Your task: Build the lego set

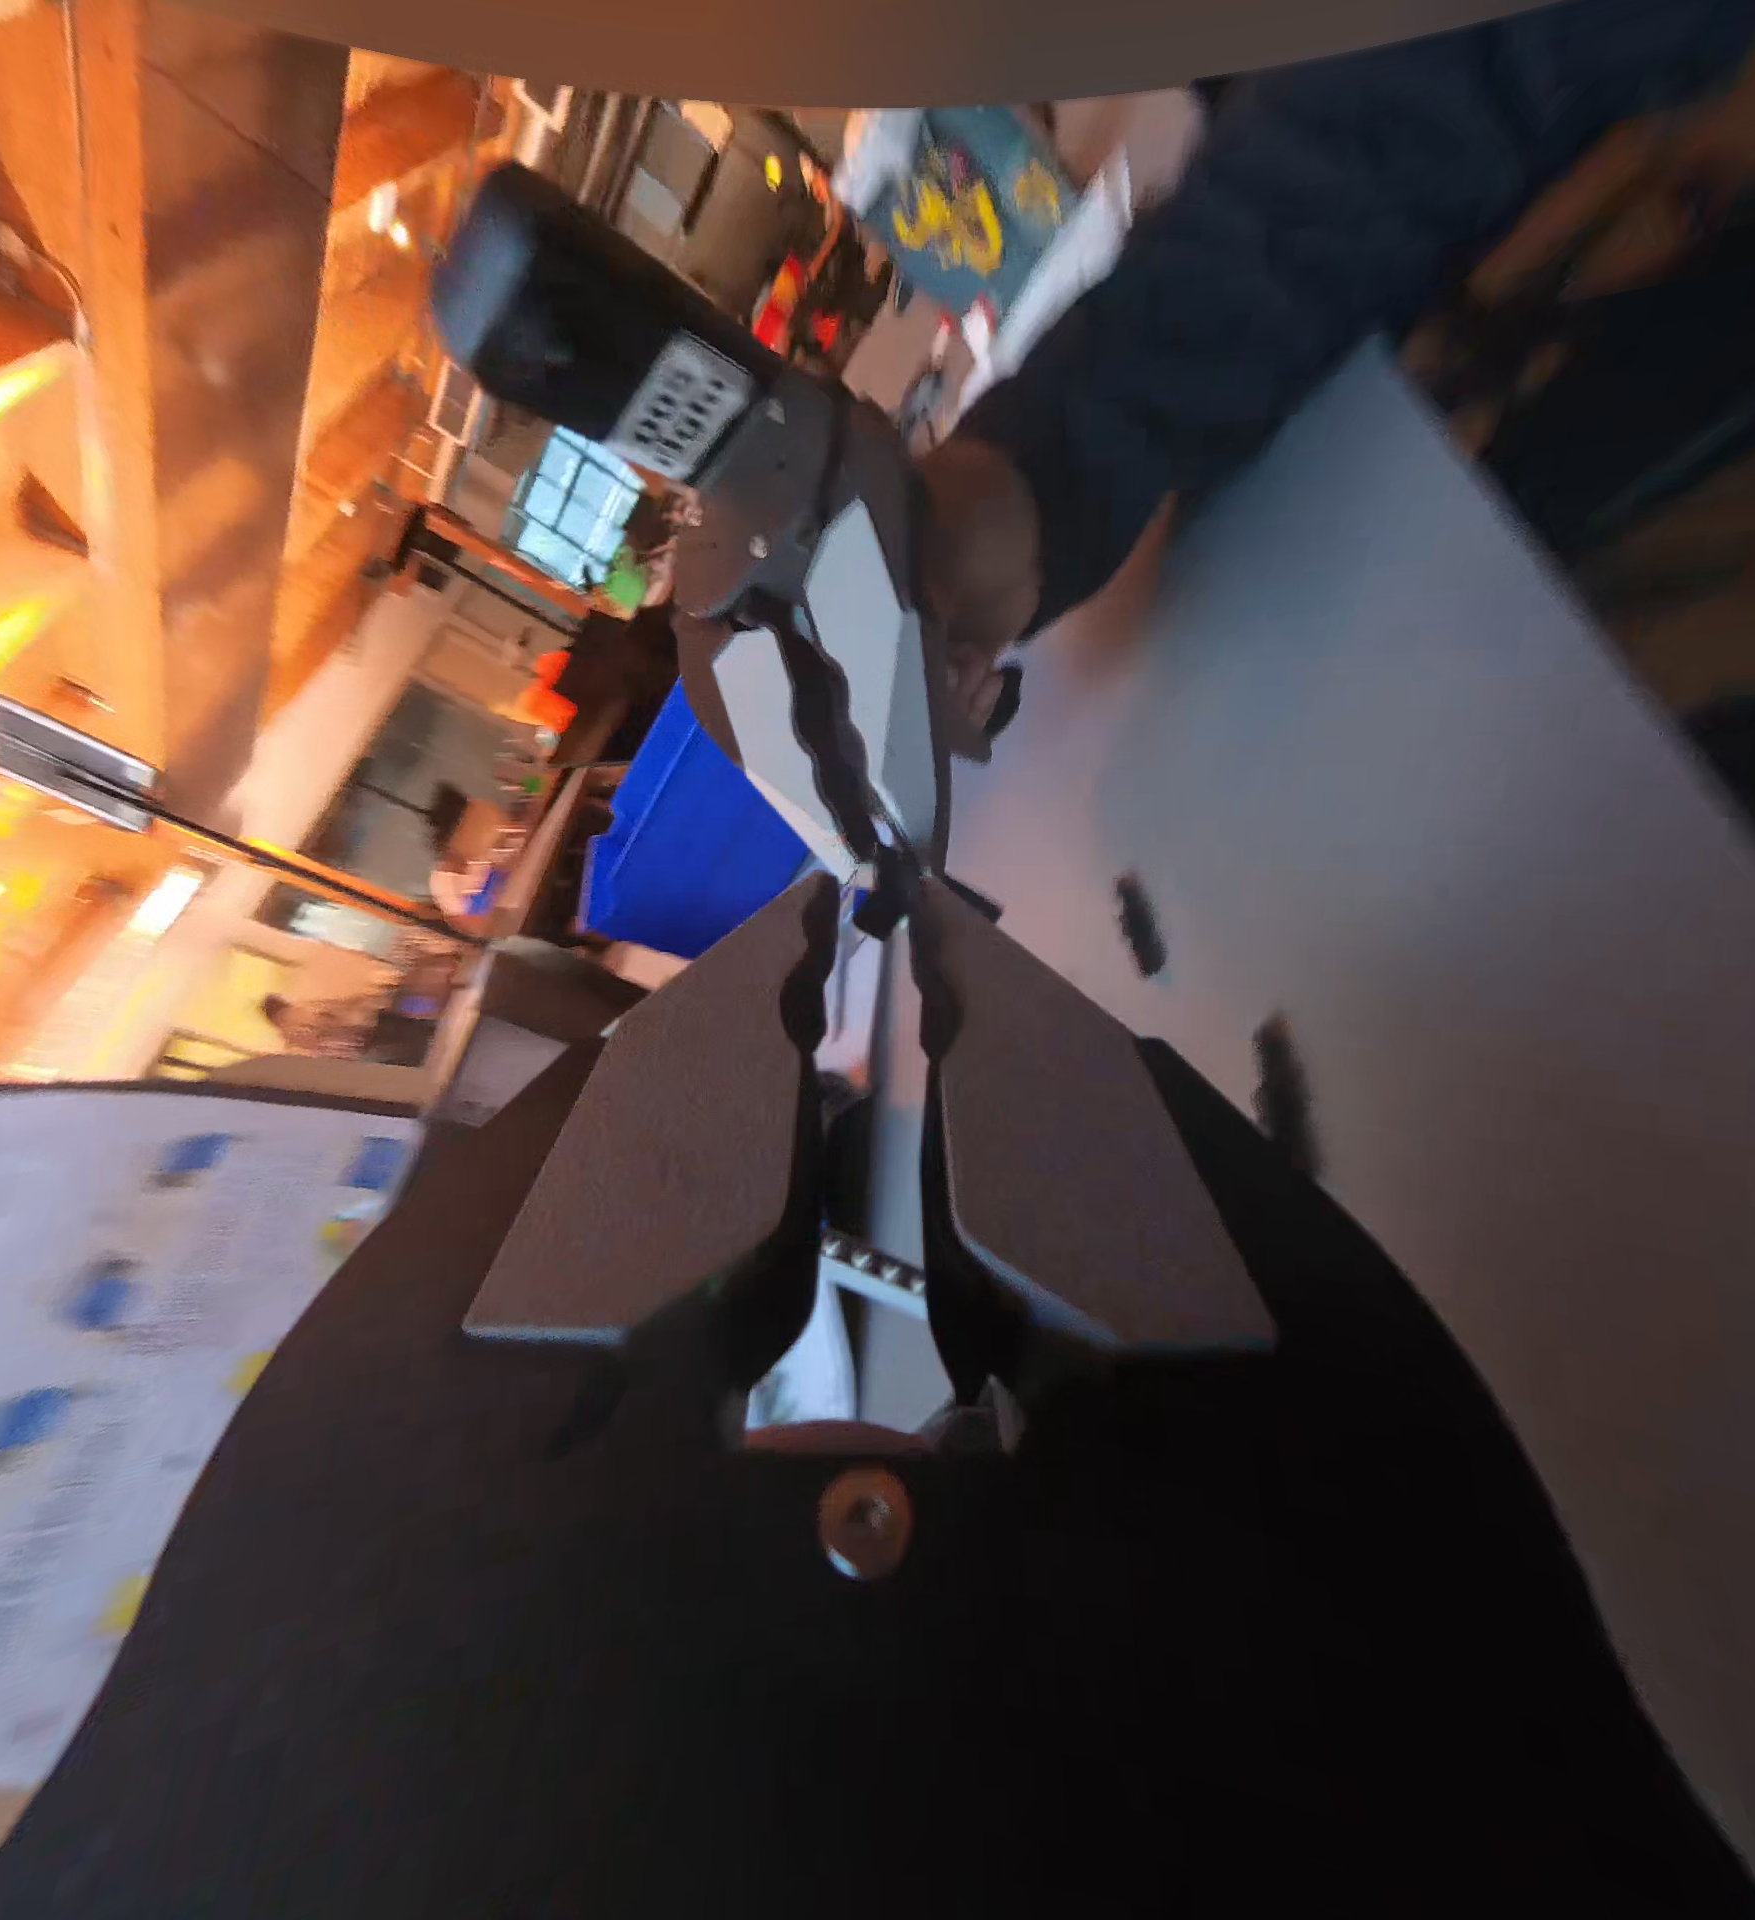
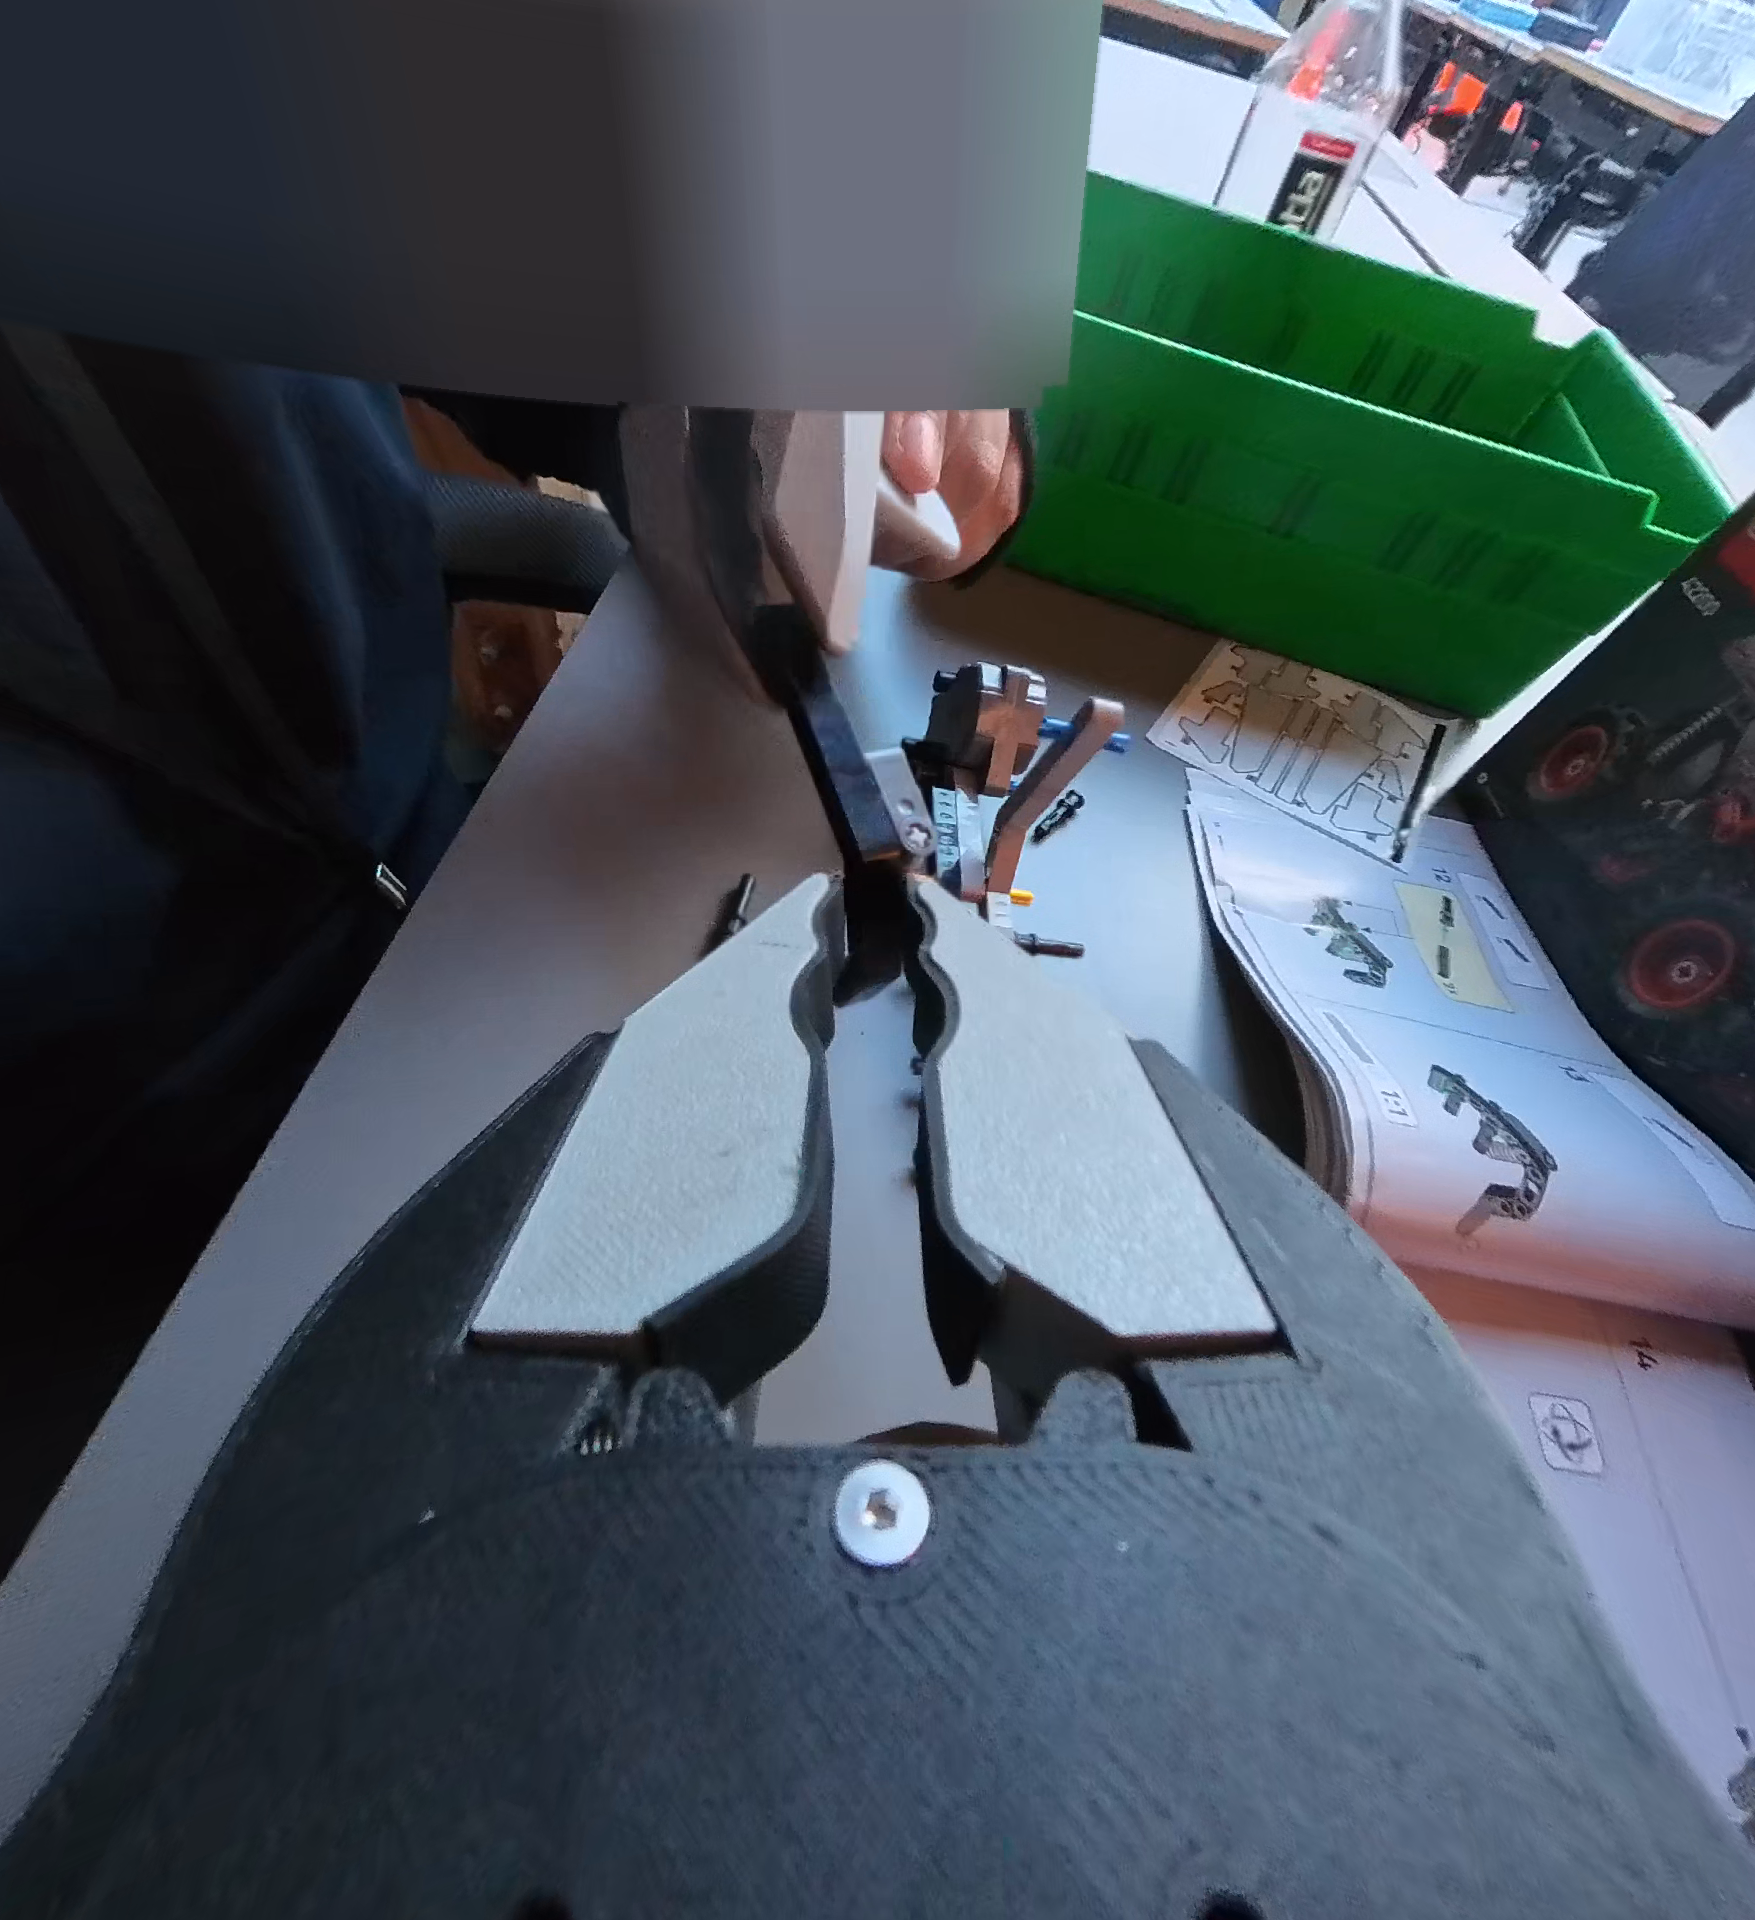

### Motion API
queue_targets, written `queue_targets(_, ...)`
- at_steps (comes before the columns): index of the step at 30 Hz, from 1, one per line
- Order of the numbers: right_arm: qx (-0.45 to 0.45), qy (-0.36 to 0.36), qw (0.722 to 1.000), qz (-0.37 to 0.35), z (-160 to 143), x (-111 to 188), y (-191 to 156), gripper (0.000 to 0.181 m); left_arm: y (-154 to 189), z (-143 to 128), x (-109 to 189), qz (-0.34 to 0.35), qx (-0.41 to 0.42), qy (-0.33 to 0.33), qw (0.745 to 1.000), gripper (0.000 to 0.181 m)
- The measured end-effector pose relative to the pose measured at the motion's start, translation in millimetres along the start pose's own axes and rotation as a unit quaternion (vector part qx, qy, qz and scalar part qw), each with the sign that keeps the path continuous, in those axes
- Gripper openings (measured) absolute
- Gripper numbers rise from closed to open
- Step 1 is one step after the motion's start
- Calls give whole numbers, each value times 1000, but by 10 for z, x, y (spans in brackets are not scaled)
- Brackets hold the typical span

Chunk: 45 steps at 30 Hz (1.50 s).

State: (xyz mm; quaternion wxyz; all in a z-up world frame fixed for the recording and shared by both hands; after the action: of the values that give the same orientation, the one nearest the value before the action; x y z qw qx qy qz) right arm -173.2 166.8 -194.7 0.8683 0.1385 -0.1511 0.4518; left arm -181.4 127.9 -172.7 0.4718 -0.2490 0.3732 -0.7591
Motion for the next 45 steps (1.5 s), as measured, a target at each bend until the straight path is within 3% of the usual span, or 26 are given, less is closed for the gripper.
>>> queue_targets(8, 5, 38, 999, 14, 81, 65, -19, 7, -142, 25, 65, -44, 152, 19, 987, 19)
queue_targets(17, -13, 70, 993, 94, 164, -112, -210, 7, 20, 56, 29, -36, 81, 29, 996, 16)
queue_targets(22, -38, 68, 988, 132, 122, -189, -283, 7, 139, 83, 74, -58, 68, 44, 995, 7)
queue_targets(34, -90, 67, 975, 190, 77, -304, -377, 7, 331, 160, 127, -100, 67, 62, 991, 6)
queue_targets(41, -112, 68, 980, 151, 37, -301, -208, 8, 211, 37, 43, -81, 94, 16, 992, 5)
queue_targets(45, -116, 65, 986, 100, 14, -252, -36, 21, 35, -137, -67, -61, 181, -39, 981, 4)
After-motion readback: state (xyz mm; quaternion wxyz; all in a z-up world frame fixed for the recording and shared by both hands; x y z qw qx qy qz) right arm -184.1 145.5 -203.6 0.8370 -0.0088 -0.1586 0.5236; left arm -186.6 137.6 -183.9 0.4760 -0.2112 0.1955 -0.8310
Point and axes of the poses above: each gripper's, where its closed fingertips meet, x back along the fingers, z out of its top, y = z × x across the jaws, the point moved 1 cm from there along x, back along the fingers, and after that the axes turned 9 degrees about z, right-handed, at the moved point
